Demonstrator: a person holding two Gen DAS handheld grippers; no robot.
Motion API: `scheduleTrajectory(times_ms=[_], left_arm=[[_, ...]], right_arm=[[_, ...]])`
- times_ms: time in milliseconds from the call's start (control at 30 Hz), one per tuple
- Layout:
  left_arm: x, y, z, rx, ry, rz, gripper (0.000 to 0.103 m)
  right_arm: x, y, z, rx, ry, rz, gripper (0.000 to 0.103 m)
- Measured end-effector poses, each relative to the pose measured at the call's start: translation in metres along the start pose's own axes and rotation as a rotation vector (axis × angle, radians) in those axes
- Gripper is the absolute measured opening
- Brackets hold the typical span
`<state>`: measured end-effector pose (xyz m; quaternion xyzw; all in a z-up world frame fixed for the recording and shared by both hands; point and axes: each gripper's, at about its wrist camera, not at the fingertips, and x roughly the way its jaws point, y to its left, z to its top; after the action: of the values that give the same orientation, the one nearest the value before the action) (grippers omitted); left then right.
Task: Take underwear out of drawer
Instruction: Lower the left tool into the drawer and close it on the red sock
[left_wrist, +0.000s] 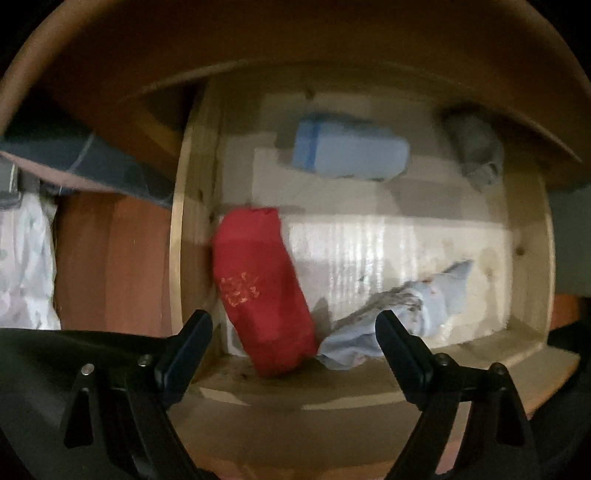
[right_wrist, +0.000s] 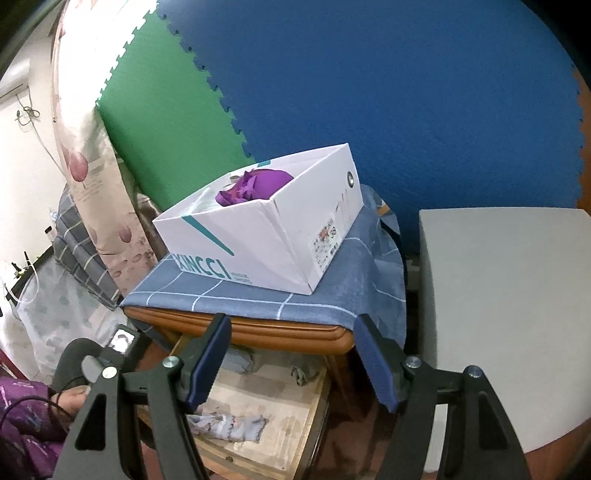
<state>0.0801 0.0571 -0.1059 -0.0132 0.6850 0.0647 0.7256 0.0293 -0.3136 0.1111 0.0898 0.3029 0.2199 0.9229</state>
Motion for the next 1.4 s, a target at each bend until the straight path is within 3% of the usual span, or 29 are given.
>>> scheduleTrajectory(times_ms=[100, 333, 467, 567, 733, 800, 1133, 1400], left_arm=[[0.01, 0.004, 0.004, -0.025, 0.04, 0.046, 0.089], [0.037, 0.015, 0.007, -0.086, 0.125, 0.061, 0.089], [0.052, 0.024, 0.01, -0.141, 0.181, 0.011, 0.09], [0.049, 0.021, 0.012, -0.147, 0.161, -0.008, 0.09], [0.049, 0.002, 0.011, -0.095, 0.154, 0.026, 0.09], [0.053, 0.003, 0.012, -0.114, 0.171, 0.007, 0.085], [0.072, 0.015, 0.023, -0.216, 0.236, -0.061, 0.088], [0.088, 0.049, 0.034, -0.316, 0.287, -0.092, 0.089]], right_arm=[[0.0, 0.001, 0.0, -0.003, -0.001, 0.007, 0.07], [-0.003, -0.002, 0.0, 0.013, -0.012, 0.034, 0.07], [-0.003, -0.002, 0.0, 0.014, -0.012, 0.049, 0.07], [-0.003, -0.001, 0.0, 0.01, -0.011, 0.055, 0.07], [-0.002, -0.002, 0.0, 0.014, -0.009, 0.062, 0.07], [-0.003, -0.003, 0.0, 0.017, -0.011, 0.068, 0.07], [-0.006, -0.006, -0.001, 0.025, -0.016, 0.083, 0.07], [-0.006, -0.005, -0.001, 0.026, -0.014, 0.086, 0.071]])
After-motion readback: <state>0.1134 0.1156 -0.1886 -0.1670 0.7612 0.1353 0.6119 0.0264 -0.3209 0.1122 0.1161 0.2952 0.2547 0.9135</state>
